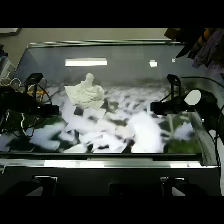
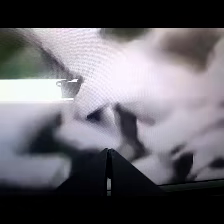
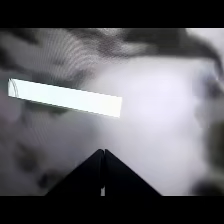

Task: Fold the clothes and pants, and hang the long-sleeved shirts on hangers.

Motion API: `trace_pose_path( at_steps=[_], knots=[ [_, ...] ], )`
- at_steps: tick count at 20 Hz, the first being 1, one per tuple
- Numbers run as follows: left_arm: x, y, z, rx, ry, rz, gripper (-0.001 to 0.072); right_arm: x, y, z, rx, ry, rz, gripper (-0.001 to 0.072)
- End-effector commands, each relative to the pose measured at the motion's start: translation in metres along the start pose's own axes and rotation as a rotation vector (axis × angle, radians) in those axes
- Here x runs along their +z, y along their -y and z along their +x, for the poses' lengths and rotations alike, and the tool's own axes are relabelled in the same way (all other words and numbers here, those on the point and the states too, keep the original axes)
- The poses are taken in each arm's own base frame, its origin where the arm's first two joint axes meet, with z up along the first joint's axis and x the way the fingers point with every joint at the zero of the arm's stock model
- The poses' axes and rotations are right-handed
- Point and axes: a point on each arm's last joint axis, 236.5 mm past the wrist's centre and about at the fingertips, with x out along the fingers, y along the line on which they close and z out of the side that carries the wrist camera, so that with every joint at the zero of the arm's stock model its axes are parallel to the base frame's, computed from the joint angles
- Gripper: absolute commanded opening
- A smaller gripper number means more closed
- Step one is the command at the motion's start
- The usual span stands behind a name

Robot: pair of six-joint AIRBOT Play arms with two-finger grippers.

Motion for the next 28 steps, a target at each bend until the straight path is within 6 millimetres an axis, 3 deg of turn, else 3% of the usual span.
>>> trace_pose_path(
  at_steps=[1,22,23,24,25,28],
  knots=[
    [0.000,0.000,0.000,0.000,0.000,0.001,0.0020,0.000,-0.001,0.000,0.001,0.000,-0.001,0.0035],
    [0.001,0.000,0.000,-0.001,0.007,0.000,0.0022,0.000,-0.001,0.000,0.001,0.000,-0.001,0.0035],
    [0.006,0.001,0.000,-0.003,0.025,0.000,0.0089,0.000,-0.001,0.000,0.001,0.000,-0.001,0.0035],
    [0.010,0.002,0.000,-0.007,0.043,-0.023,0.0474,0.000,-0.001,0.000,0.001,0.000,-0.001,0.0035],
    [0.018,0.005,0.002,-0.023,0.070,-0.072,0.0720,0.000,-0.001,0.000,0.001,0.000,-0.001,0.0035],
    [0.065,0.044,0.011,-0.201,0.214,-0.156,0.0720,0.000,-0.003,0.000,0.010,0.001,0.015,0.0035]
  ],
)
